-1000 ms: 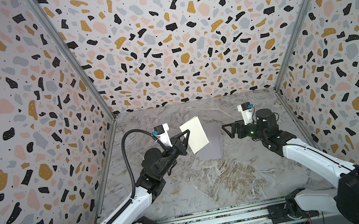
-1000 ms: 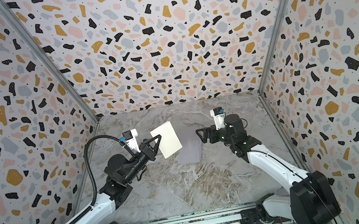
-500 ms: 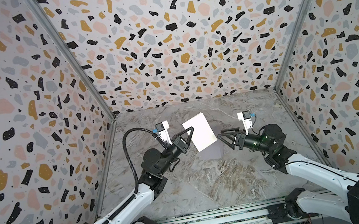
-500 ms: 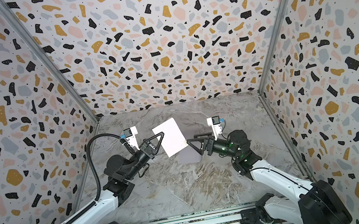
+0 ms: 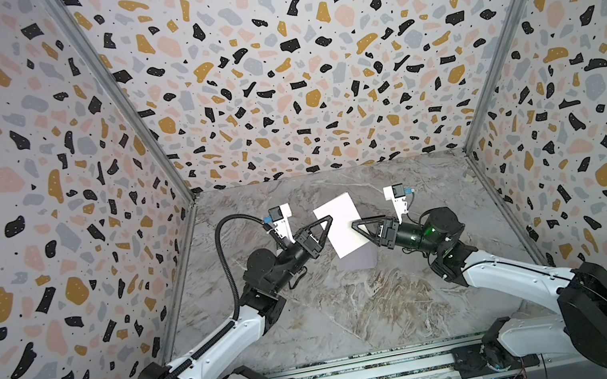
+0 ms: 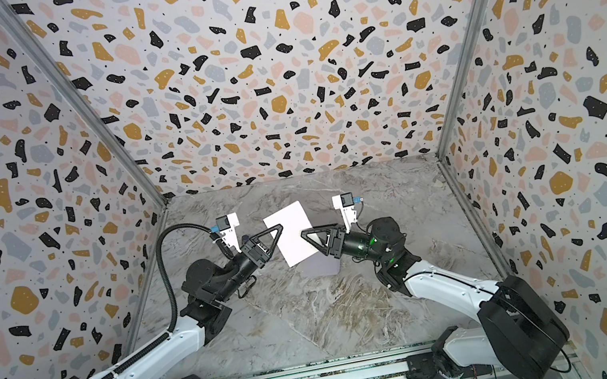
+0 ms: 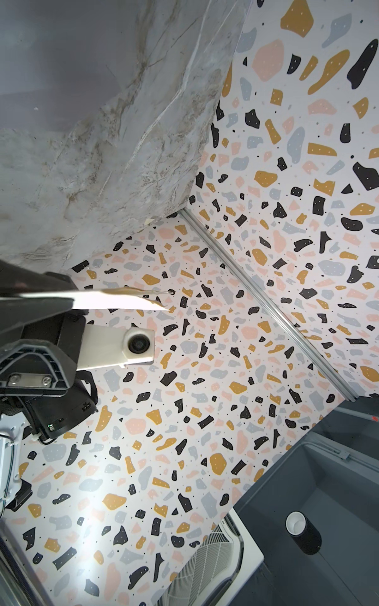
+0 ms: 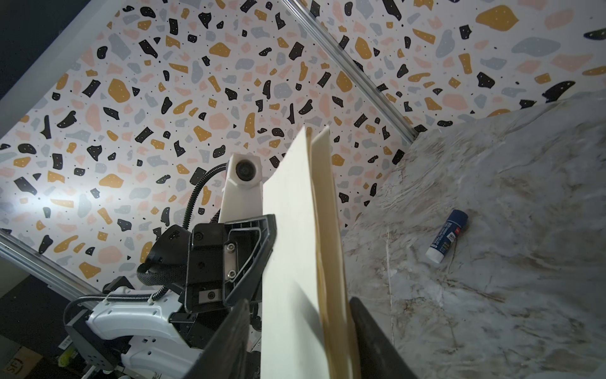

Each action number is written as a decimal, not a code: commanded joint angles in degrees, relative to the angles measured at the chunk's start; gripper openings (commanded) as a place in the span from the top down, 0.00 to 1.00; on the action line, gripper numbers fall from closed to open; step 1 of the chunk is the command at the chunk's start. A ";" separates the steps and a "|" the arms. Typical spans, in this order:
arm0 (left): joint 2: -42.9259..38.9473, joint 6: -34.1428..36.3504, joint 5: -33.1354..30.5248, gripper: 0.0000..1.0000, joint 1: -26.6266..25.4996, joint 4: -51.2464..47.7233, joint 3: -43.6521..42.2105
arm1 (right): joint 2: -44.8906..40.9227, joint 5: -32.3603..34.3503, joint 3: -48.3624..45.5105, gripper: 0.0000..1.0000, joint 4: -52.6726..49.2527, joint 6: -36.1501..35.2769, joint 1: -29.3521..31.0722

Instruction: Place the letter into the envelope and seal it

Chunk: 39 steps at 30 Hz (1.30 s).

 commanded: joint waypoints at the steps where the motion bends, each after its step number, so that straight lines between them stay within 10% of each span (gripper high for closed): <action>1: 0.24 1.16 1.68 1.00 0.17 2.83 0.55 | 0.24 0.49 2.32 0.66 2.70 0.96 0.11; 7: 0.25 4.20 1.00 0.99 0.17 -1.06 1.16 | 0.61 1.56 2.06 0.94 1.58 0.28 0.16; 19: 1.02 17.85 -5.51 0.32 0.08 -15.77 0.97 | -8.73 21.19 1.45 1.00 -26.69 -13.35 -0.46; 39: 17.11 22.74 -6.50 0.23 -3.17 -14.65 0.52 | 3.86 30.65 7.62 1.00 -44.39 -21.53 -2.88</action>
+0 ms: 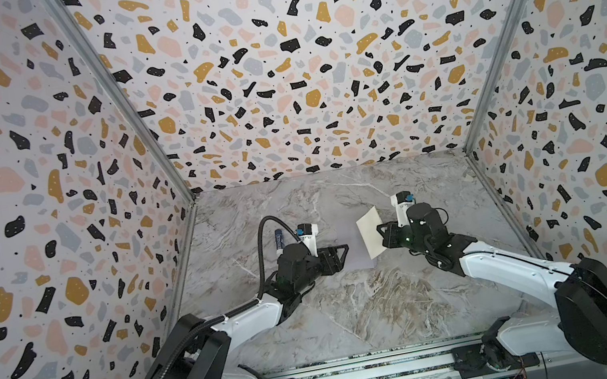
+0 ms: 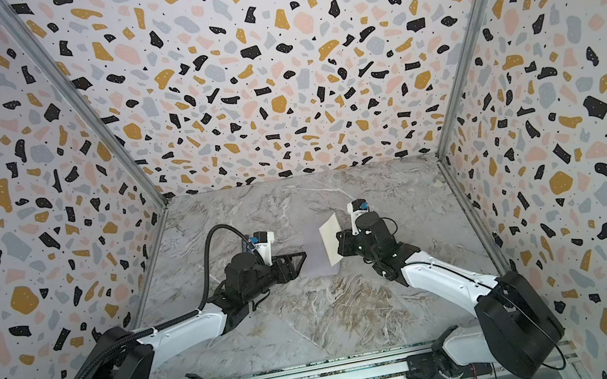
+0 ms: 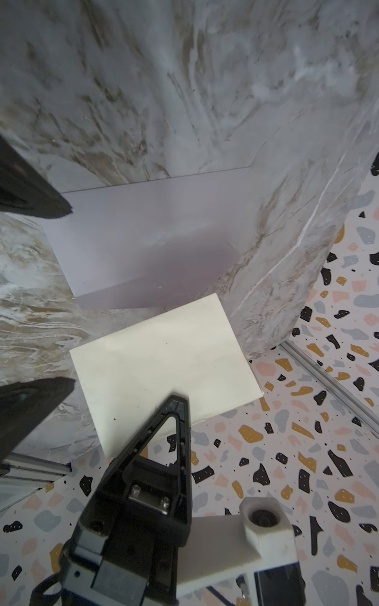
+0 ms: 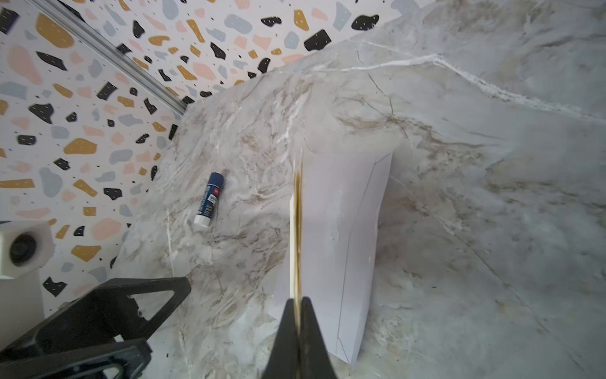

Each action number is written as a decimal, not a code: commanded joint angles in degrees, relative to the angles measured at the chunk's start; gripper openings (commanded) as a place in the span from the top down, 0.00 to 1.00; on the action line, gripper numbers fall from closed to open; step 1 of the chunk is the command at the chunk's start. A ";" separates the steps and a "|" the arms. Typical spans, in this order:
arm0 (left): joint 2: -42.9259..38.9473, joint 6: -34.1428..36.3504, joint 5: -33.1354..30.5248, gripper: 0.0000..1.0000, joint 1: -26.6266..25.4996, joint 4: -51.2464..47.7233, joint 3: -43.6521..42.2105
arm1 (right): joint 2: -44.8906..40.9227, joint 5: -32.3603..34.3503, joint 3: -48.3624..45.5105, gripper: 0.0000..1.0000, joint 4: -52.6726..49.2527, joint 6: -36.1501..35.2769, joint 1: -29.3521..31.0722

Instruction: Place the letter into the envelope and seal it

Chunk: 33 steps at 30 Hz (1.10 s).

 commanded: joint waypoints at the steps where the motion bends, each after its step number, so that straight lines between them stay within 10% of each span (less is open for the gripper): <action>1: 2.26 1.27 1.13 0.22 -0.18 3.46 1.19 | 1.76 1.05 2.64 1.00 -2.43 -1.40 -0.58; 33: 15.41 3.87 1.80 0.45 0.26 3.71 6.98 | 14.00 3.79 9.09 1.00 -8.61 -0.64 -2.73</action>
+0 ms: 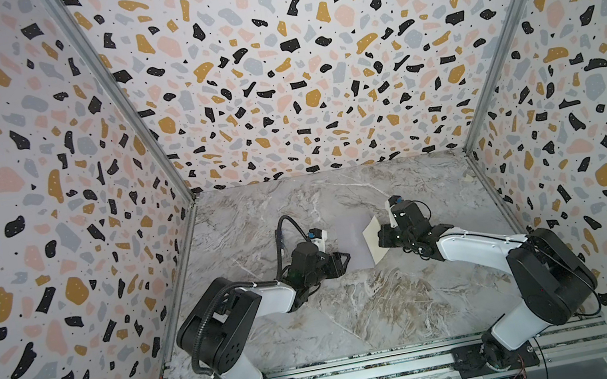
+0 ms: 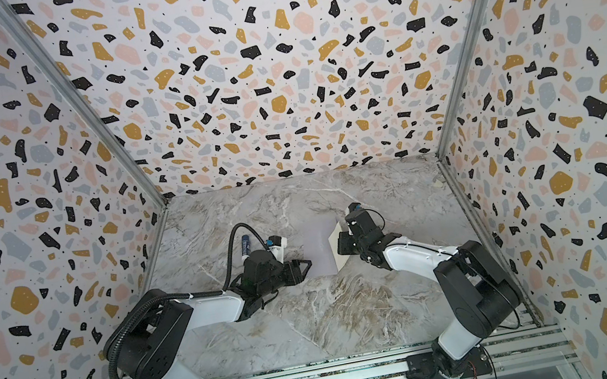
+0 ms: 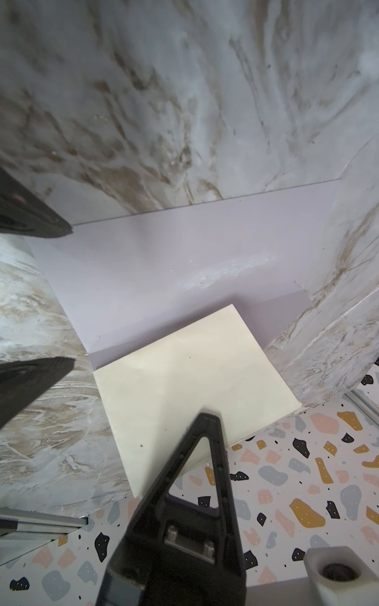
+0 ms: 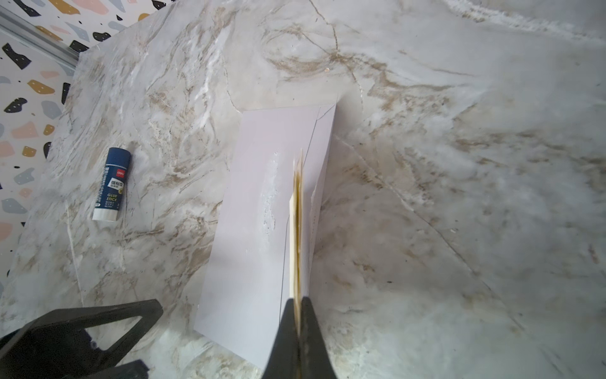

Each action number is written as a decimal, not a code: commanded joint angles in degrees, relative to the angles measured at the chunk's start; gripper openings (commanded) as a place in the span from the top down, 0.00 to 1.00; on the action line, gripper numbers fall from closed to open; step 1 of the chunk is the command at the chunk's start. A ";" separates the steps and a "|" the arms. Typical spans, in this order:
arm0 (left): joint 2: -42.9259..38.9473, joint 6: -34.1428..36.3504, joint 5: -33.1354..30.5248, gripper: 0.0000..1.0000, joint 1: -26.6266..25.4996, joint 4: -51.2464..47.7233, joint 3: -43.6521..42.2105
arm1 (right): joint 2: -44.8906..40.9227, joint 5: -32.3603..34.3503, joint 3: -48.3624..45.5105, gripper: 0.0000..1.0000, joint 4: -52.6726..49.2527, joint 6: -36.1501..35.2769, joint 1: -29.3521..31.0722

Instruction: Place the letter into the envelope and seal it

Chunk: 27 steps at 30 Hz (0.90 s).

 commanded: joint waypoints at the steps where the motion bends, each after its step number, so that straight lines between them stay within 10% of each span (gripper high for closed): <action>1: 1.30 1.55 0.43 0.46 0.20 2.20 2.72 | 0.62 1.97 2.48 1.00 -3.40 0.59 -0.32; 27: 10.90 3.47 -2.45 0.60 -0.51 0.12 5.42 | 7.37 0.63 6.57 1.00 -0.45 5.91 -4.27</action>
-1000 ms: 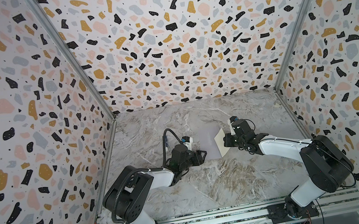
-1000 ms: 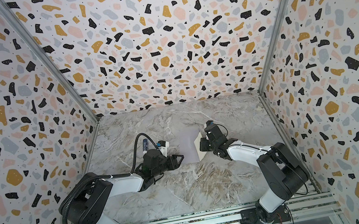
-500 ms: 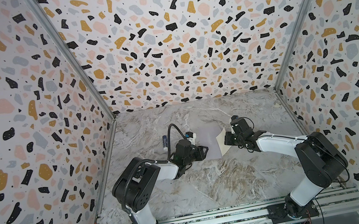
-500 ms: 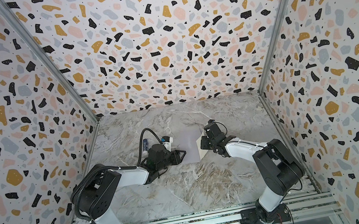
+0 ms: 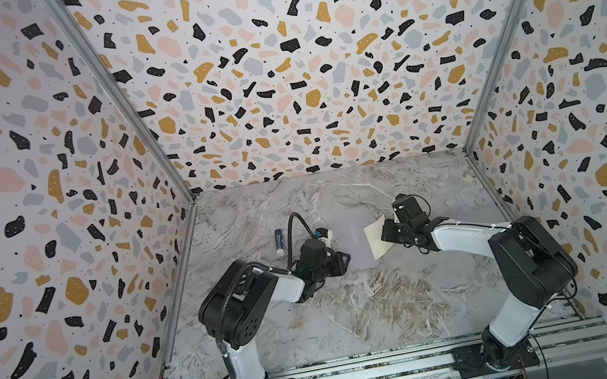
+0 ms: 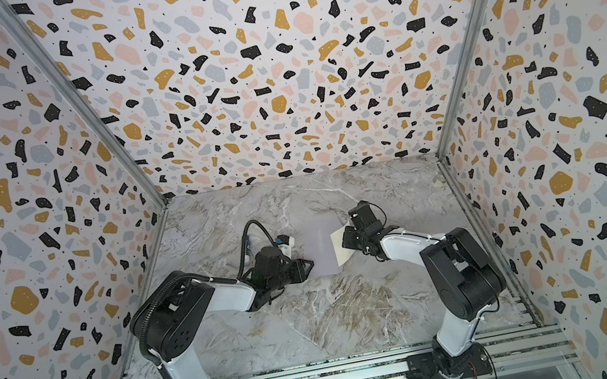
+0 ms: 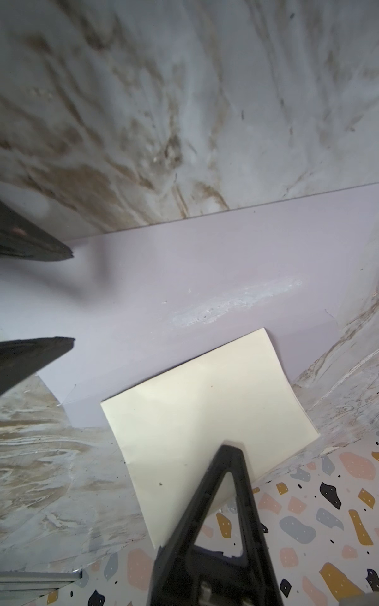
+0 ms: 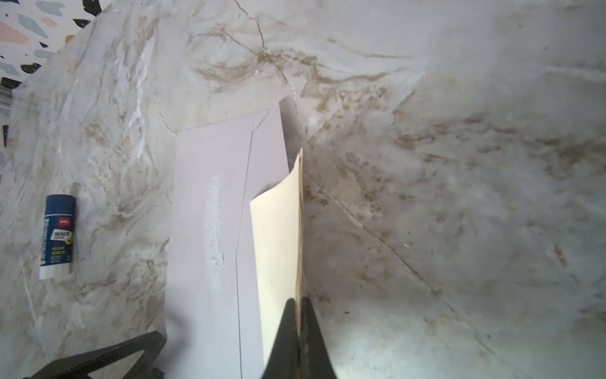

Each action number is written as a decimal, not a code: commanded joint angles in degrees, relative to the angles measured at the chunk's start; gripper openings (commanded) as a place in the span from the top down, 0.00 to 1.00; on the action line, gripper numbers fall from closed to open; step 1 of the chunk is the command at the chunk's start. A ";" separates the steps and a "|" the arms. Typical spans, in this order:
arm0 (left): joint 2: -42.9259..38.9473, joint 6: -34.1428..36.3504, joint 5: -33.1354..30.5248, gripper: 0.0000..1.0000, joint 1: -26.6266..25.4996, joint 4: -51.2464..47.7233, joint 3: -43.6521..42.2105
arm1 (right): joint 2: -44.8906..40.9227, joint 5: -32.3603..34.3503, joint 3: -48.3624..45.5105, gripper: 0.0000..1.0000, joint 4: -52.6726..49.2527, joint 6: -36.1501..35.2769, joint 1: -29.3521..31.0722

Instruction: Place the letter into the envelope and seal it

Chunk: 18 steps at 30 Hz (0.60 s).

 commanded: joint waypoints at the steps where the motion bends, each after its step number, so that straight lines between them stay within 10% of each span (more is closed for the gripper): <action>1: 1.16 1.16 -1.15 0.60 -0.35 -0.04 0.84 | 0.64 0.66 2.65 1.00 0.84 0.84 -0.36; 18: 2.51 1.86 -0.74 0.62 -0.35 -0.45 1.45 | 5.98 -0.80 3.79 1.00 3.82 1.12 -0.38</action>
